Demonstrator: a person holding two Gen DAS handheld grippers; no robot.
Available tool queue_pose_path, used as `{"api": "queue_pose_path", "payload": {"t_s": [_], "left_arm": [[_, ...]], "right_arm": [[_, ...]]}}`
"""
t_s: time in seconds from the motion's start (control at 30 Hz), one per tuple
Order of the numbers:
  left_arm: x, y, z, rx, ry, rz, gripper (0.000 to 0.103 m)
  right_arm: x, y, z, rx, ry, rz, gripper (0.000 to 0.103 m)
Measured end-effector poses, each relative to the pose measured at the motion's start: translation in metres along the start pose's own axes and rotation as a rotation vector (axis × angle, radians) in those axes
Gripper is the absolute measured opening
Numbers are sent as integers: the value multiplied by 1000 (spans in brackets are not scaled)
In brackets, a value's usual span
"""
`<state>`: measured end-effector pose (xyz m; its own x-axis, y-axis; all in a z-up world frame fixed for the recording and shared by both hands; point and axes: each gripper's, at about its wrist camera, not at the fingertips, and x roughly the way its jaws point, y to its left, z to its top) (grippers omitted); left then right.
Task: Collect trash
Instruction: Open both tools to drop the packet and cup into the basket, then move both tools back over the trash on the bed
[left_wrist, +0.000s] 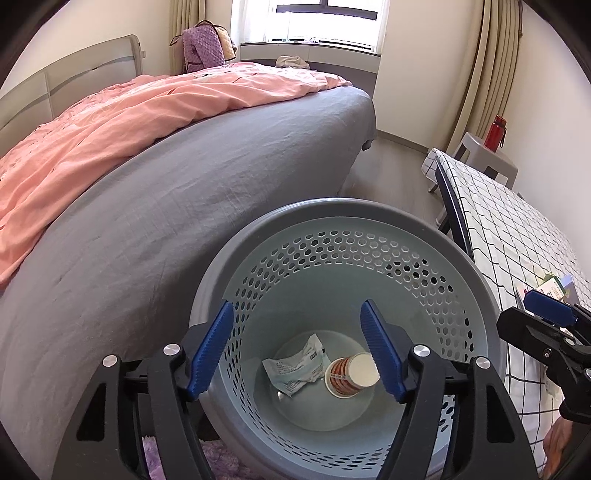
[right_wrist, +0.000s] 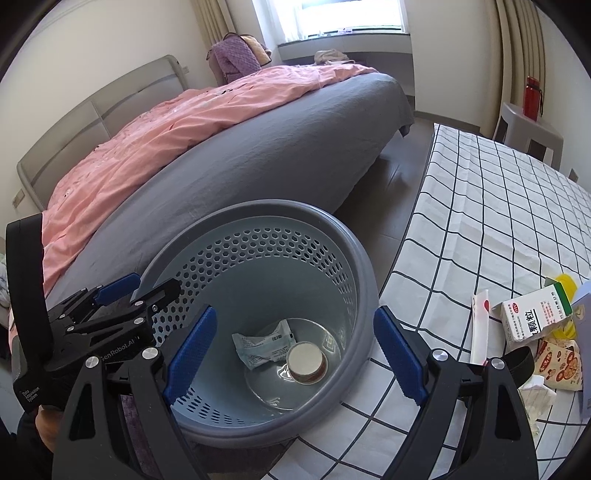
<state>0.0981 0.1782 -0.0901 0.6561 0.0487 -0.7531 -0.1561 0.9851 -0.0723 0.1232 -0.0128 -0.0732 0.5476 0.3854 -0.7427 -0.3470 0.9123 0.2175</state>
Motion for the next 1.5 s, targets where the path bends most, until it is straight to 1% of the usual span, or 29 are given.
{"api": "queue_pose_path", "payload": {"t_s": [0.47, 0.6, 0.77, 0.93, 1.17, 1.5], "left_arm": [[-25, -10, -10, 39, -22, 12, 68], [-34, -19, -16, 50, -17, -4, 68], [-49, -40, -25, 69, -10, -46, 68], [-64, -67, -30, 102, -16, -83, 68], [-80, -102, -38, 151, -15, -118, 70], [-79, -157, -49, 207, 37, -164, 70]], "right_arm": [[-33, -13, -18, 42, -19, -26, 85], [-45, -18, -26, 56, -26, -35, 85], [-62, -30, -39, 80, -36, -56, 86], [-85, -51, -54, 119, -52, -86, 86], [-119, -93, -76, 174, -78, -147, 86], [-151, -164, -98, 219, -85, -239, 85]]}}
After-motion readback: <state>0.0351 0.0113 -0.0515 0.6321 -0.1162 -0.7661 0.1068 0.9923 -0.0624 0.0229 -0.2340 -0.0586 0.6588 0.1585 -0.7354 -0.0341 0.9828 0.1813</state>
